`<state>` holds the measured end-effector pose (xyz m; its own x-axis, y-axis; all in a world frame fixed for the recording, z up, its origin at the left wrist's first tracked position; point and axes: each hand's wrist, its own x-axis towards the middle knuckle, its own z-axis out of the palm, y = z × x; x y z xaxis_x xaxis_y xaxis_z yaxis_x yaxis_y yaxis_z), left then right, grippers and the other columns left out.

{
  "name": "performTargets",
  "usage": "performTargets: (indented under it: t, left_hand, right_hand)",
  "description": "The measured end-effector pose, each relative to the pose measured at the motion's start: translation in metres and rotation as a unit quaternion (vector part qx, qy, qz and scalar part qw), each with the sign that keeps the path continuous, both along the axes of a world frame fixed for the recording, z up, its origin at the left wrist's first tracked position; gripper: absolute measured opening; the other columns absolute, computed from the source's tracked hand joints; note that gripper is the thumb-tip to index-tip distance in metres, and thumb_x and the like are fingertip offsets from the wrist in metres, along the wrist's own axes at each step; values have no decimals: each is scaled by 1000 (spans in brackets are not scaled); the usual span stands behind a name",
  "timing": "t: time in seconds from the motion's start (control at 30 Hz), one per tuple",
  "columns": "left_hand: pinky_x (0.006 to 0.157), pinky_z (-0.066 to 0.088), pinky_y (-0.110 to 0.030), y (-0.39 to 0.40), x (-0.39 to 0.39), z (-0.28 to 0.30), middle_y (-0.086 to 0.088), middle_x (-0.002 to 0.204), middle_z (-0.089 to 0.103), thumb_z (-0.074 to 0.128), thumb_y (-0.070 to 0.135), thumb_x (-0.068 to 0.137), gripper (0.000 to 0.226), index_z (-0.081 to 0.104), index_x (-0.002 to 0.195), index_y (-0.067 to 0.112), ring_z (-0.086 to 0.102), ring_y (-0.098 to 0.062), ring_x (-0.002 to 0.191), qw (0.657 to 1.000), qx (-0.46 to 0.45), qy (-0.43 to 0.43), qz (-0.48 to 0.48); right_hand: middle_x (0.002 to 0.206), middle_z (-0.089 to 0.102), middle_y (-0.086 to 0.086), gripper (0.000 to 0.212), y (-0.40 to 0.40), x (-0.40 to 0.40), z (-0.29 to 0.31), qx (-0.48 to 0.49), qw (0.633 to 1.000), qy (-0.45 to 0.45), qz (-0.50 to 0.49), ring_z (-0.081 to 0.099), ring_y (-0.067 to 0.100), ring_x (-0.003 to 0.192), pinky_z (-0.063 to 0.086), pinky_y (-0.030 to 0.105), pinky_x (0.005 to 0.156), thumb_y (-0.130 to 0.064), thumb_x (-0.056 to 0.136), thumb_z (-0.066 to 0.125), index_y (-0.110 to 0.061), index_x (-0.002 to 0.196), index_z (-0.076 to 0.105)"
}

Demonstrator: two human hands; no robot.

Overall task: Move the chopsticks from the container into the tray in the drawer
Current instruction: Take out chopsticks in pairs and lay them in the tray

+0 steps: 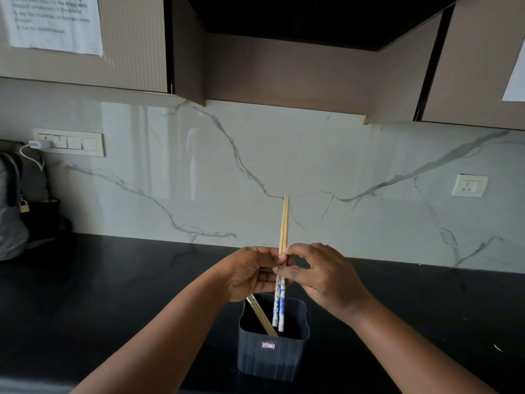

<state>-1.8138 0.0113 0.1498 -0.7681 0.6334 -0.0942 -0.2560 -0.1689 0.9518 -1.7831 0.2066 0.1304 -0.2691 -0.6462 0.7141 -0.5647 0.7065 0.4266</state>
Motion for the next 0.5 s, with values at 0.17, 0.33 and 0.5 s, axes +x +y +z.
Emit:
performTargets:
  t: [0.17,0.33,0.5]
  left_hand:
    - [63,58,-30,0,-4,-8,-10,93,74,62,8,89,21,66,109,2,72,-22,79,997,-11,10,69]
    - [59,56,-26,5,0,-15,-11,93,74,65,7,88,20,68,106,-1,71,-18,74,991,-94,62,69]
    - [66,59,-28,5,2,-28,-8,86,74,64,7,89,16,70,102,0,72,-17,75,981,-156,95,62]
  right_hand:
    - [109,62,0,31,-19,4,1,-478,806,-350,-2,61,10,69,58,26,63,-9,86,69,-29,109,65]
    - [100,74,12,22,-15,-13,8,-651,514,-558,33,70,29,89,59,38,81,-19,81,75,-10,100,72]
    - [91,75,17,21,-25,-14,2,-631,508,-584,53,72,27,80,59,34,73,-11,82,73,1,99,71]
